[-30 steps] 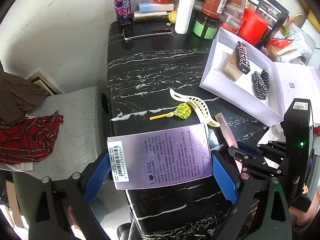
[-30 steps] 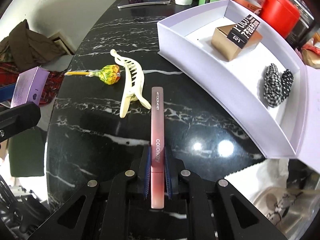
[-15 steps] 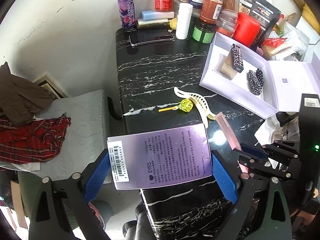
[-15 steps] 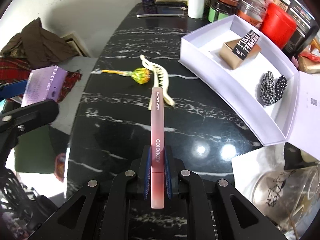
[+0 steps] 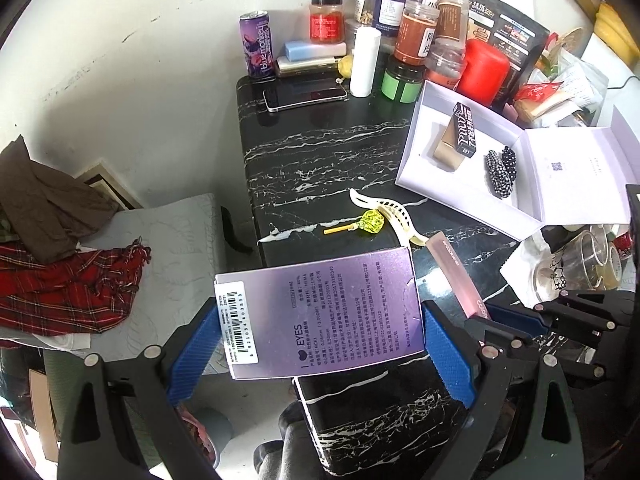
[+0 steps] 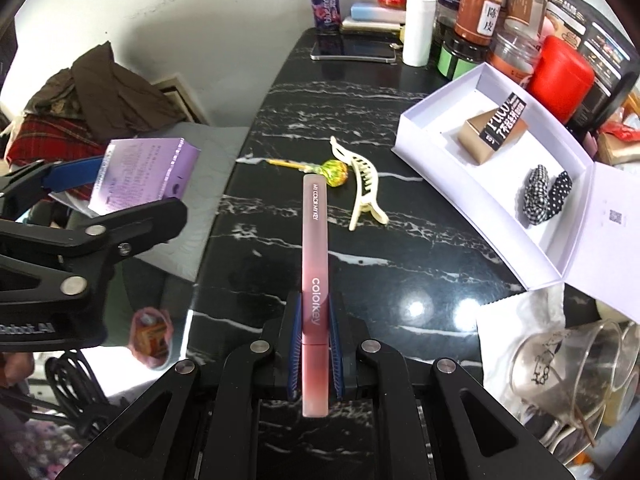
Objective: Organize rigid objects
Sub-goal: 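Carry the purple box with the left tool while the right tool carries the pink tube toward the box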
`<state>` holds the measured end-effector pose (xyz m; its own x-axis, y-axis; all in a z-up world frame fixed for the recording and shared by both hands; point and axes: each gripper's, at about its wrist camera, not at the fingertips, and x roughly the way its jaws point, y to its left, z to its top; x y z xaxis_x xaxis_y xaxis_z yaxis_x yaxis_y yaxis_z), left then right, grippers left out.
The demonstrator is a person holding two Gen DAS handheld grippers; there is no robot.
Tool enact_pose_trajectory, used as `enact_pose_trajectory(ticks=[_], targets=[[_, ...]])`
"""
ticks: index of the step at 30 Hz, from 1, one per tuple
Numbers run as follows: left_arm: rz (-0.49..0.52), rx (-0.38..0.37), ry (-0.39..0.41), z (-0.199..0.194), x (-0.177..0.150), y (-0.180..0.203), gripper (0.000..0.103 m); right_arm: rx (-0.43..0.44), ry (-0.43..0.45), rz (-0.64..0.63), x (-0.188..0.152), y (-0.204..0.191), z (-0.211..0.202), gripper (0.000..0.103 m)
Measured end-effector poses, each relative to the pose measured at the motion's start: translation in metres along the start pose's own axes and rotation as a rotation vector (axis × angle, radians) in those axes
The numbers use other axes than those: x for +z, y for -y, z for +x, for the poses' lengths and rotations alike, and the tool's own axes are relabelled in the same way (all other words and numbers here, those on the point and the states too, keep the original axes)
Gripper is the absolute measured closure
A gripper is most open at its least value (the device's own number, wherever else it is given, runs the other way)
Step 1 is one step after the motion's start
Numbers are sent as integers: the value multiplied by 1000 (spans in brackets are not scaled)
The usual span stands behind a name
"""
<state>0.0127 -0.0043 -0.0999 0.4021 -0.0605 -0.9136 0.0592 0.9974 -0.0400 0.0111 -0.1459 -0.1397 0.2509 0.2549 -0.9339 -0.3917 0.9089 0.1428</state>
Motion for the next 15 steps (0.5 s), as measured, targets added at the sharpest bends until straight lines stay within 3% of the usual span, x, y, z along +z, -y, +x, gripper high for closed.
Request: enact_pose_trajectory(ticks=[15], targets=[[66, -22, 61, -18, 28, 33, 6, -26, 21, 57, 6, 15, -38, 90]])
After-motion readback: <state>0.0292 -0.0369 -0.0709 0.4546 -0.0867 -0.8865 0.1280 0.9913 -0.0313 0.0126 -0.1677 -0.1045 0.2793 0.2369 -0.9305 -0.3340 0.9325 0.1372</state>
